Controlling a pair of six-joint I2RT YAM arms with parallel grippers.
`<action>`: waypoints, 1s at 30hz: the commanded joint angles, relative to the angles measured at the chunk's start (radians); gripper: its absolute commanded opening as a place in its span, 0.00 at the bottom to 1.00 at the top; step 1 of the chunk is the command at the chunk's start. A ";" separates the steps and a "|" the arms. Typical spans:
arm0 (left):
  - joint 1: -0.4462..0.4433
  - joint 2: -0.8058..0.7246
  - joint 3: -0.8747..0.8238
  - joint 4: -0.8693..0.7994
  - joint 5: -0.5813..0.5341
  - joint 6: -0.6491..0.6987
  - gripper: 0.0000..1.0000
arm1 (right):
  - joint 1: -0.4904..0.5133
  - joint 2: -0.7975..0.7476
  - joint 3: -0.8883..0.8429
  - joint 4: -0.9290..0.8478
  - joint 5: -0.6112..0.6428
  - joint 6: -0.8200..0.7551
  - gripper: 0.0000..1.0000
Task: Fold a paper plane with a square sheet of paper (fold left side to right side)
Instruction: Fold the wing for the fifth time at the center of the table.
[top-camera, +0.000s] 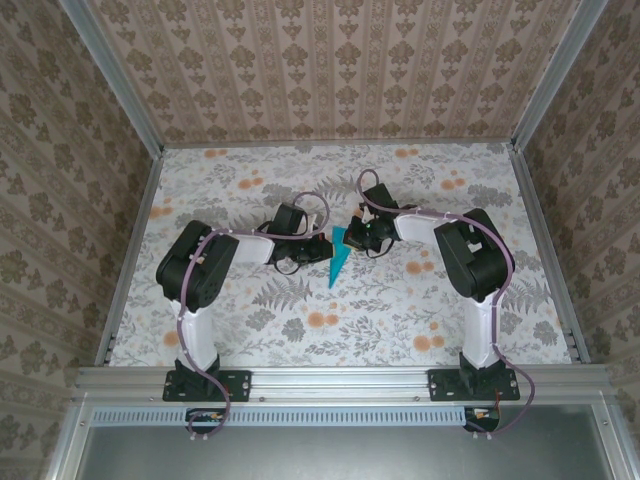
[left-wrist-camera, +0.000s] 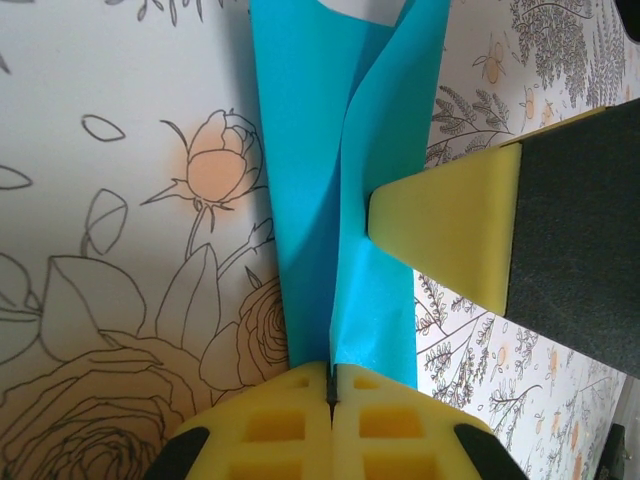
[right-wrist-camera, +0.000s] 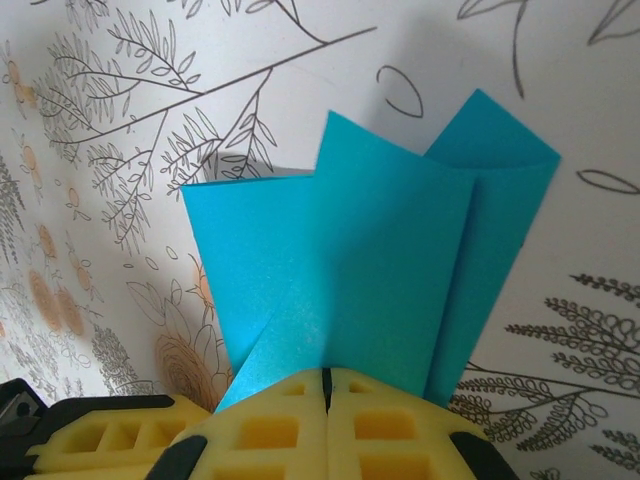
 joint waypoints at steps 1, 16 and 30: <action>0.009 -0.068 0.024 -0.118 -0.031 0.043 0.23 | -0.010 0.040 -0.063 -0.112 0.072 0.007 0.00; -0.043 -0.198 0.035 -0.241 0.150 -0.027 0.26 | -0.010 0.030 -0.063 -0.108 0.065 -0.001 0.00; -0.078 -0.084 0.050 -0.230 0.115 -0.030 0.25 | -0.009 0.029 -0.062 -0.117 0.059 -0.010 0.00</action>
